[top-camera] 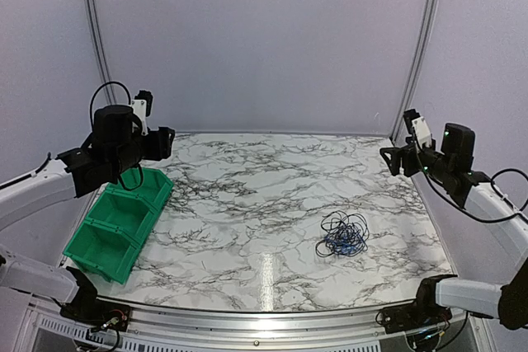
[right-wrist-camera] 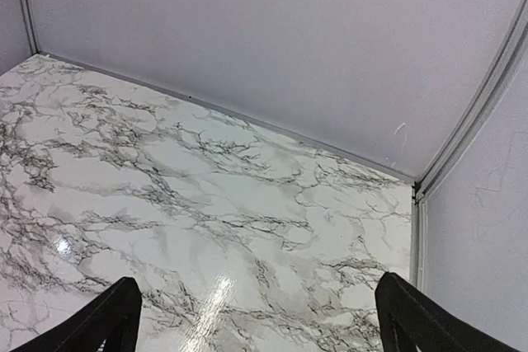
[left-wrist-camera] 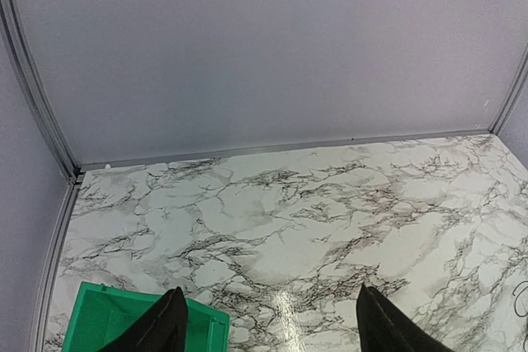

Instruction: Untangle the cables

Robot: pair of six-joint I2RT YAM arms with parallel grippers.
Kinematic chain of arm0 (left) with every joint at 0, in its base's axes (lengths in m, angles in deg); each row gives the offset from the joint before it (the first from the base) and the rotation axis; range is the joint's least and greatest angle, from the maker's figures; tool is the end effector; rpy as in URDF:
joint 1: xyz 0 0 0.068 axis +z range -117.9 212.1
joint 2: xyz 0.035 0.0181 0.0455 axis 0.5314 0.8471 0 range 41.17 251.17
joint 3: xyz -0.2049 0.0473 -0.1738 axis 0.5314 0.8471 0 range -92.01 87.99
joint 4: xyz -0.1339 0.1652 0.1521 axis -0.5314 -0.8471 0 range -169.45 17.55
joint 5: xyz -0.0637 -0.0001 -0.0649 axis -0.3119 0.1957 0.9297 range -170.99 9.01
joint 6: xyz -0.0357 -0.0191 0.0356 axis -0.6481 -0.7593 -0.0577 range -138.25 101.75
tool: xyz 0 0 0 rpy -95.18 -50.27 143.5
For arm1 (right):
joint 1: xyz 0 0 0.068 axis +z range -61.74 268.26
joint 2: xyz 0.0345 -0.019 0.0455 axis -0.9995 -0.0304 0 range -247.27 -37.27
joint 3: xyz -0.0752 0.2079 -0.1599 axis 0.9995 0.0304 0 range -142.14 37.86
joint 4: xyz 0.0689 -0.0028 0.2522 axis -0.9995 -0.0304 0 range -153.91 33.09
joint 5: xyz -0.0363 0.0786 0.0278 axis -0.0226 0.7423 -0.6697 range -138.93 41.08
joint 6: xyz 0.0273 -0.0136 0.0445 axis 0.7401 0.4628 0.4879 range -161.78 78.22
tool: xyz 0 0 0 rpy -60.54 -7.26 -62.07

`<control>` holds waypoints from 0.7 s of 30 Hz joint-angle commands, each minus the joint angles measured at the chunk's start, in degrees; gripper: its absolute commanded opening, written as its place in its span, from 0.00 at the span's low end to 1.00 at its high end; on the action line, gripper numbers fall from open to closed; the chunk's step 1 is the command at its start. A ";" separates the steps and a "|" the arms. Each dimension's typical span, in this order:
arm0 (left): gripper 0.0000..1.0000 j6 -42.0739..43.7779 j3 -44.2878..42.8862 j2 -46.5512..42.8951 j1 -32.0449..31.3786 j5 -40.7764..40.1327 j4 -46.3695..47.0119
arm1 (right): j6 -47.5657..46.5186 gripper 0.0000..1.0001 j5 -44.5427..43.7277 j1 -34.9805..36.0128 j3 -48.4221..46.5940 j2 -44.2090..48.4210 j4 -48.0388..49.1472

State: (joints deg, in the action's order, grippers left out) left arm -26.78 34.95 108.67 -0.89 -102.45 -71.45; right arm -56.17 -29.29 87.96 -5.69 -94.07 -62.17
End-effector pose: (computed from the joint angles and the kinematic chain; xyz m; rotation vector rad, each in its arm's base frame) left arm 0.2381 -0.1391 0.3293 0.1166 1.7890 -0.1816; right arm 0.2297 0.0108 0.3025 -0.4587 1.8202 0.1483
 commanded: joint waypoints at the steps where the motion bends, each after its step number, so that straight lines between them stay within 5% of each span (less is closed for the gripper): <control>1: 0.73 0.07 0.28 0.79 1.66 6.66 0.35 | 0.14 0.99 -3.81 -1.42 1.39 -0.15 4.36; 11: 0.78 1.38 0.30 2.01 -1.55 14.72 0.07 | -12.84 0.99 6.07 -2.79 4.57 -0.55 0.76; 21: 0.82 1.91 -3.32 10.06 -12.76 20.05 -6.40 | -24.03 0.91 8.77 -0.70 0.02 0.11 -17.25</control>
State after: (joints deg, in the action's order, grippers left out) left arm -24.42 33.91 116.28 -10.56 -87.89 -74.51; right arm -73.94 -21.94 86.24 -2.54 -95.25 -69.71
